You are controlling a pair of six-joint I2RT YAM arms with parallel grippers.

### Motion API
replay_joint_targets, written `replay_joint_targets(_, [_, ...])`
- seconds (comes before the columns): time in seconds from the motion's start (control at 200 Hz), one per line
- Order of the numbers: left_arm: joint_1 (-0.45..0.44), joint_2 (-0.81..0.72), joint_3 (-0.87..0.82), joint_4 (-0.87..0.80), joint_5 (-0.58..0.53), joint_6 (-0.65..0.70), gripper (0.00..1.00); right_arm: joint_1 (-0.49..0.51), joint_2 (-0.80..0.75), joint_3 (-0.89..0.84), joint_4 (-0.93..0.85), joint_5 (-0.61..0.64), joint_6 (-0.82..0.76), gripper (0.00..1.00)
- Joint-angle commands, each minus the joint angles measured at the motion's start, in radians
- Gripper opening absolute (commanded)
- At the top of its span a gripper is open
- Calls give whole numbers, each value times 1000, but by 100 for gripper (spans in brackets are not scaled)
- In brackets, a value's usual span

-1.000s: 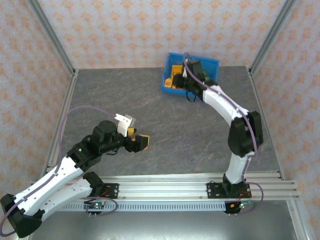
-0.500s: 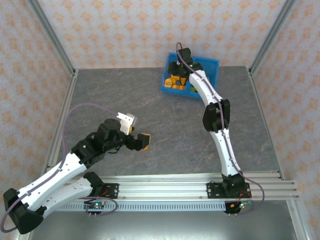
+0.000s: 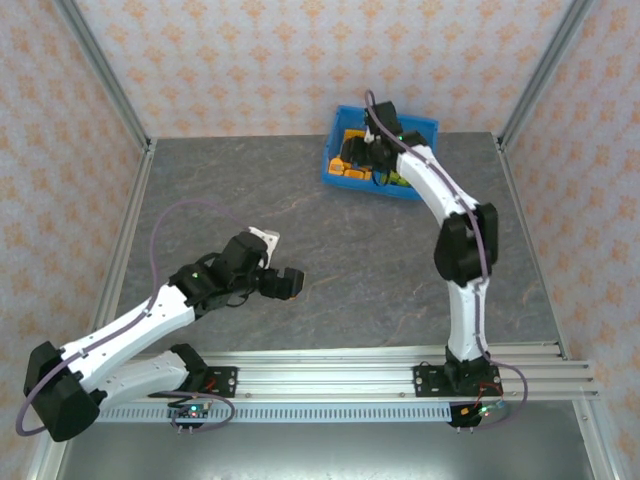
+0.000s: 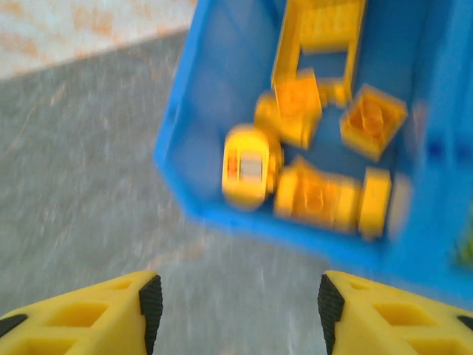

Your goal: Sort the legos into containers by color

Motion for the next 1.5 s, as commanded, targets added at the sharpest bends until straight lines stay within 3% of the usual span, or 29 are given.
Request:
replay_joint_targets(0.0, [-45,52,24,-50,-87,-68,96,53,-269,-241,156,-41,32,63])
replay_joint_targets(0.265, [-94,263,79,-29,-214,-186,76,115,-780,-744,199,-6,145,78])
replay_joint_targets(0.49, [-101,405,84,3,-242,-291,66,116,-1017,-913,108,58,186,83])
replay_joint_targets(0.851, [-128,552,60,70,-245,-343,64,117,-1043,-912,92,64,168,86])
replay_joint_targets(1.046, [-144,612,43,101,-261,-357,56,117,-1030,-919,109,63,168,86])
replay_joint_targets(1.281, [-153,543,55,127,-267,-348,41,117,-1043,-911,95,67,180,86])
replay_joint_targets(1.496, [-150,456,243,82,-377,-205,36,119,-1098,-907,116,60,214,87])
